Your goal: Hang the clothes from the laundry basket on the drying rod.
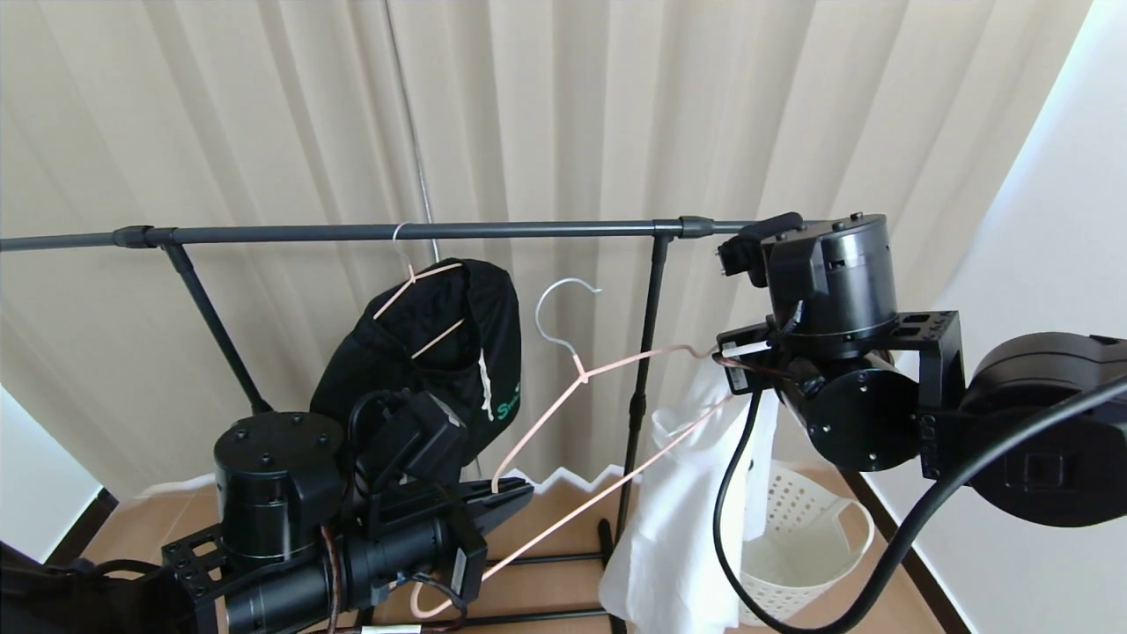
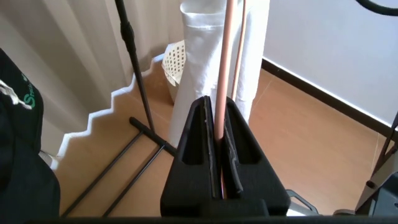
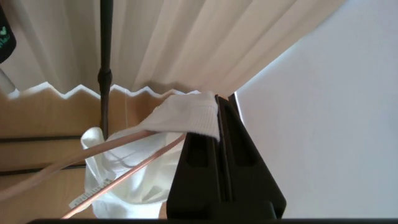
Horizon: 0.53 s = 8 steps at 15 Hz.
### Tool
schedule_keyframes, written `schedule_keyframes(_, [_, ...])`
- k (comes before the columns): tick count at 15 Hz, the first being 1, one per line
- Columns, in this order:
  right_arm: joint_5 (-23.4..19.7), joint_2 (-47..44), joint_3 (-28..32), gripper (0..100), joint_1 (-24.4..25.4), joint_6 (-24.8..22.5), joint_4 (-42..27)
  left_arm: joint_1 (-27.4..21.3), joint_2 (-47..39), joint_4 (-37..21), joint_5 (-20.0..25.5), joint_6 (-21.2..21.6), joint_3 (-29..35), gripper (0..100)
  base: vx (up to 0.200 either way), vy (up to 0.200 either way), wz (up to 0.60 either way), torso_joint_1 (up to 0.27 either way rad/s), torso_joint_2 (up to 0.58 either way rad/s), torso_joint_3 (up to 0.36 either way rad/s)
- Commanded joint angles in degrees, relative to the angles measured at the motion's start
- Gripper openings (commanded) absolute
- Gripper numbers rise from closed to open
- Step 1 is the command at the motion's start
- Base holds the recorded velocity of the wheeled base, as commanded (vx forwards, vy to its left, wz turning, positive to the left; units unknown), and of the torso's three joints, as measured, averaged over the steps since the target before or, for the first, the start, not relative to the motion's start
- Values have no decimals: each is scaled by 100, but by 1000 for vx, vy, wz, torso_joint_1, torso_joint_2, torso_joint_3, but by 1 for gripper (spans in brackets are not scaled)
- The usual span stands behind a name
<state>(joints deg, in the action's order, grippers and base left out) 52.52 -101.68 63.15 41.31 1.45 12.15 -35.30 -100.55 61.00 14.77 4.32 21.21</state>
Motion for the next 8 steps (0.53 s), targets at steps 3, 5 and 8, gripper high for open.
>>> schedule_keyframes(3, [-13, 113, -136, 0, 342, 22, 6, -12, -88, 237, -1, 8, 41, 0, 0, 0, 0, 0, 0, 0])
schedule_keyframes(5, [-13, 149, -154, 0, 580, 127, 6, -12, -123, 325, -1, -1, 23, 0, 0, 0, 0, 0, 0, 0])
schedule_keyframes(8, [-22, 140, -198, 0, 843, 215, 6, -20, -123, 325, 8, 25, -3, 0, 0, 0, 0, 0, 0, 0])
